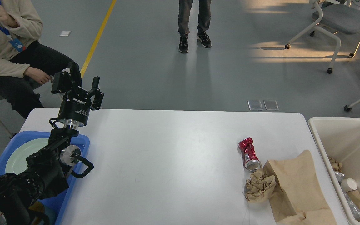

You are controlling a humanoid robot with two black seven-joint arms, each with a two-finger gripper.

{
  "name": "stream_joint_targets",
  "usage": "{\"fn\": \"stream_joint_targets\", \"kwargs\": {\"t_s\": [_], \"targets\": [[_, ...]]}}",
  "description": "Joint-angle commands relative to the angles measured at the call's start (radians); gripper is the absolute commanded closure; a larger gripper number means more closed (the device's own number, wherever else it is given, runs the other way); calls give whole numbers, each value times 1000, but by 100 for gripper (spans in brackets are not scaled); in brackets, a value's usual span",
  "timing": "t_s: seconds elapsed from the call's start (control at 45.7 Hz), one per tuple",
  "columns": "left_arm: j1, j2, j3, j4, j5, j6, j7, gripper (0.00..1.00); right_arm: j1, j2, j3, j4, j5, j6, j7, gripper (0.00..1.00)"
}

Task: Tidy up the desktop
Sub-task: 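Return the right gripper over the crushed red can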

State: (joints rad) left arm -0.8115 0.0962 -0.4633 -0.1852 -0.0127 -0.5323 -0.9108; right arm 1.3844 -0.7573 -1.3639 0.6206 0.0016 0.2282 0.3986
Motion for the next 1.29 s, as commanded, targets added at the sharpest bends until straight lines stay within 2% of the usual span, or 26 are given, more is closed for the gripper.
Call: {"fn": "stream_joint_targets", "kwargs": {"t_s": [0.0,0.175,0.503,0.7,0.897,1.27], "targets": [[0,-1,0,0,-1,0,1,4,172,59,-60,51,-63,184,-1,0],[0,0,0,0,0,0,0,4,335,228,-136,93,-129,312,-1,0],[0,0,0,0,-1,0,0,4,535,680,-212,160,-221,346,-1,0],[0,-1,0,0,-1,0,0,4,544,886,-181,174,-233,350,-1,0],[0,-1,0,0,0,0,1,4,426,934,-83,160,-333,341,-12,0],[0,0,0,0,-1,0,0,4,148,935,-77,77,-354,283,-41,0]]}}
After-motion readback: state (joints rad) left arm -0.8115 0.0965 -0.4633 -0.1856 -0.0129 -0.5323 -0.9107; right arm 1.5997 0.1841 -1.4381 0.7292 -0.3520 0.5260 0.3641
